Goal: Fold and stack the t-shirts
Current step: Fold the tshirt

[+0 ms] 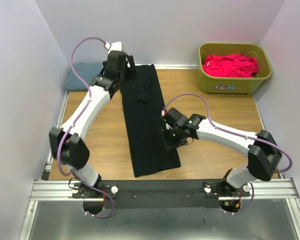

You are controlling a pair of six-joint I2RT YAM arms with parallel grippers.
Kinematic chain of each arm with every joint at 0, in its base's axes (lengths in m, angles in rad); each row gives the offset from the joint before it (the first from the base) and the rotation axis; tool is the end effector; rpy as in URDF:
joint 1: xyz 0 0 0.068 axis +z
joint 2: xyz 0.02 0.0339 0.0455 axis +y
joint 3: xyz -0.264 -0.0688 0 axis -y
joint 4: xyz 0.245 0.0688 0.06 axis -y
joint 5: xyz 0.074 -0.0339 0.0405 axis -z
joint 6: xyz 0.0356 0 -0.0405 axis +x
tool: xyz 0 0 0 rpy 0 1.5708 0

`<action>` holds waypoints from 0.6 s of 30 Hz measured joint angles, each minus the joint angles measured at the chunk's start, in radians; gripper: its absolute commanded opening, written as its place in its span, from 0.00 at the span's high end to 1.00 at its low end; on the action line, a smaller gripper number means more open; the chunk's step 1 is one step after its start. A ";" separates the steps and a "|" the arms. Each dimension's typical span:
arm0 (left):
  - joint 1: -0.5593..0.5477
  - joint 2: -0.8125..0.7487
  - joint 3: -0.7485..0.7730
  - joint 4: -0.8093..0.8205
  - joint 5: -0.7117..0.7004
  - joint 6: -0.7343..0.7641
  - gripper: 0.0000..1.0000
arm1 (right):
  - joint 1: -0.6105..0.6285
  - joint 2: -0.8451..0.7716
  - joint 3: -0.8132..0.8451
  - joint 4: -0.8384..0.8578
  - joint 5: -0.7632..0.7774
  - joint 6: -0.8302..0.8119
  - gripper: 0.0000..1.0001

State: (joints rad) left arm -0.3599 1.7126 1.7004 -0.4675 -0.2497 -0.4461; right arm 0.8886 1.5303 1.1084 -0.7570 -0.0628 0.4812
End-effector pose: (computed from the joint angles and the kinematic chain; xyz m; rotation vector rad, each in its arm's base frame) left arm 0.3768 -0.1324 0.3818 -0.2429 2.0291 -0.2498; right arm 0.1869 0.2337 0.2305 -0.5932 2.7841 0.4267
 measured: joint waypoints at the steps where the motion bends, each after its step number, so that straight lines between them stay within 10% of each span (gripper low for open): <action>1: -0.014 -0.069 -0.080 -0.016 -0.008 -0.014 0.12 | -0.006 -0.018 -0.034 0.001 0.010 0.010 0.37; 11: -0.211 -0.486 -0.826 -0.165 -0.011 -0.314 0.17 | -0.038 -0.148 -0.277 0.031 0.015 0.069 0.50; 18: -0.366 -0.613 -0.951 -0.231 0.043 -0.494 0.16 | -0.045 -0.148 -0.375 0.116 -0.051 0.092 0.53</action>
State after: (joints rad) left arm -0.7261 1.0992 0.7498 -0.6987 -0.2070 -0.9401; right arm 0.8440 1.3823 0.7338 -0.6411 -0.1135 0.5735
